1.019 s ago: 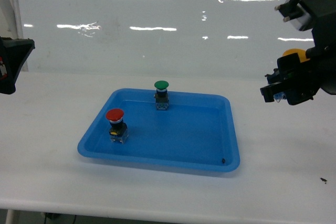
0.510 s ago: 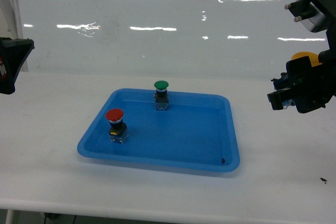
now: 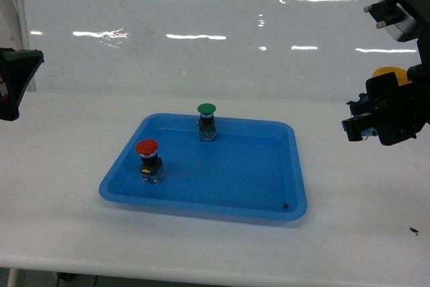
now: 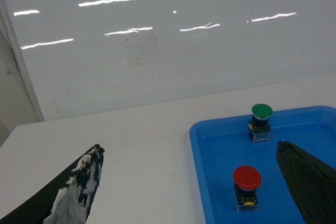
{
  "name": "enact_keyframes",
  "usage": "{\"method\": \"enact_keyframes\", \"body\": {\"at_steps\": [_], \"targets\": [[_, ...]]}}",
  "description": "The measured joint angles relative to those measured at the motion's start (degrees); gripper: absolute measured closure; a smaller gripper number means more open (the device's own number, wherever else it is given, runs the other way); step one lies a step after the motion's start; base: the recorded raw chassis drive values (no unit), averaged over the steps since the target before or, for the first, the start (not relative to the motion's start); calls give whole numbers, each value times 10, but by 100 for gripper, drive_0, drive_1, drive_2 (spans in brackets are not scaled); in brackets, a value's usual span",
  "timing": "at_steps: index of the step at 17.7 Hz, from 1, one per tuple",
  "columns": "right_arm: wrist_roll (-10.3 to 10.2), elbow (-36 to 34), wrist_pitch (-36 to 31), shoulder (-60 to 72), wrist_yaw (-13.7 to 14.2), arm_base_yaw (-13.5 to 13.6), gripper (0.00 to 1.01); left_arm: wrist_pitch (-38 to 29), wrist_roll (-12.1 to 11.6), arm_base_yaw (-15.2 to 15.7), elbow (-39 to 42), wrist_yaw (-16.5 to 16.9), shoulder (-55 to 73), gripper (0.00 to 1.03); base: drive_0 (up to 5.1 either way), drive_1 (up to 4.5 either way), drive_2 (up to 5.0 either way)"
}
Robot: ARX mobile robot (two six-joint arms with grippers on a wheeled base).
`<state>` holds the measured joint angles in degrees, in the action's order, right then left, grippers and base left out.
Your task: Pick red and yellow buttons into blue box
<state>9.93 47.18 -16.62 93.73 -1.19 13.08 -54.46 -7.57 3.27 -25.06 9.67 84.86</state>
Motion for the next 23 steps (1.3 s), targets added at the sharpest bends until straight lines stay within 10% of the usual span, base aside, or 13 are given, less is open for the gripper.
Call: {"method": "enact_keyframes", "body": {"at_steps": [9, 17, 23], "targets": [[-61, -166, -3, -224, 85, 118, 74, 0, 0, 1, 0, 0, 0, 5, 0, 0, 0], [-52, -301, 36, -378, 86, -34, 74, 0, 0, 1, 0, 0, 0, 5, 0, 0, 0], [-40, -347, 85, -458, 94, -37, 74, 0, 0, 1, 0, 0, 0, 5, 0, 0, 0]]}}
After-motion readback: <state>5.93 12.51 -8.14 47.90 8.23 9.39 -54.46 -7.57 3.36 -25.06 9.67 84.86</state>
